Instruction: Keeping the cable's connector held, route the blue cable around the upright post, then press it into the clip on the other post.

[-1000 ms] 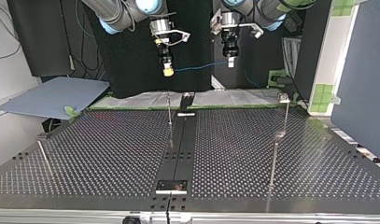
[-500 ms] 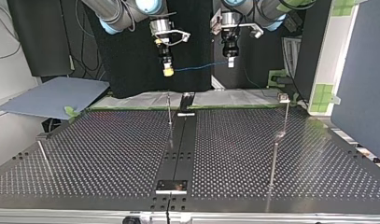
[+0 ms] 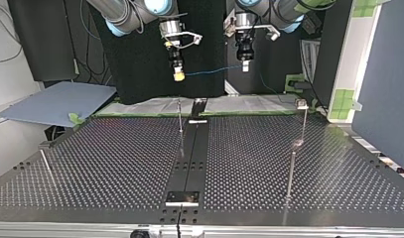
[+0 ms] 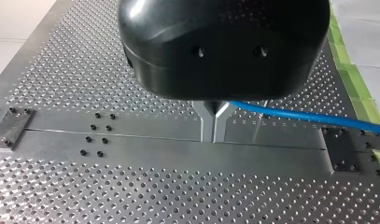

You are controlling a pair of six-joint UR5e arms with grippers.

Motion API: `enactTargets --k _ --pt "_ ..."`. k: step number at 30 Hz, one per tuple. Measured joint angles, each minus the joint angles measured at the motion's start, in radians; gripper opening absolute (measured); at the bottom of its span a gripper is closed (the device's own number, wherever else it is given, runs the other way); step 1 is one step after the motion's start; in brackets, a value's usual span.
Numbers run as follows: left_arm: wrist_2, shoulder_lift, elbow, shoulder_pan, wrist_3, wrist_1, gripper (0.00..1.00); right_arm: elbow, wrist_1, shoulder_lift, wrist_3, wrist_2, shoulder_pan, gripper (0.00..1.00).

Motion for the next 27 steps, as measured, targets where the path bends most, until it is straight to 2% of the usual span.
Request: enactTargets --k 4,8,14,23,27 --pt "0.000 0.000 0.000 0.000 0.000 -0.002 0.00 0.000 0.021 0.020 -0.003 0.010 0.020 0.00" --pt "0.000 0.001 0.000 0.000 0.000 -0.002 0.00 0.000 0.042 0.060 -0.004 0.014 0.041 0.00" --pt "0.000 0.001 0.000 0.000 0.000 -0.002 0.00 0.000 0.047 0.113 -0.004 0.015 0.045 0.00" --pt "0.000 0.001 0.000 0.000 0.000 -0.002 0.00 0.000 0.047 0.123 -0.004 0.015 0.045 0.00" --pt "0.017 0.018 0.000 0.017 0.017 0.015 0.00 0.000 0.047 0.123 -0.004 0.015 0.045 0.00"
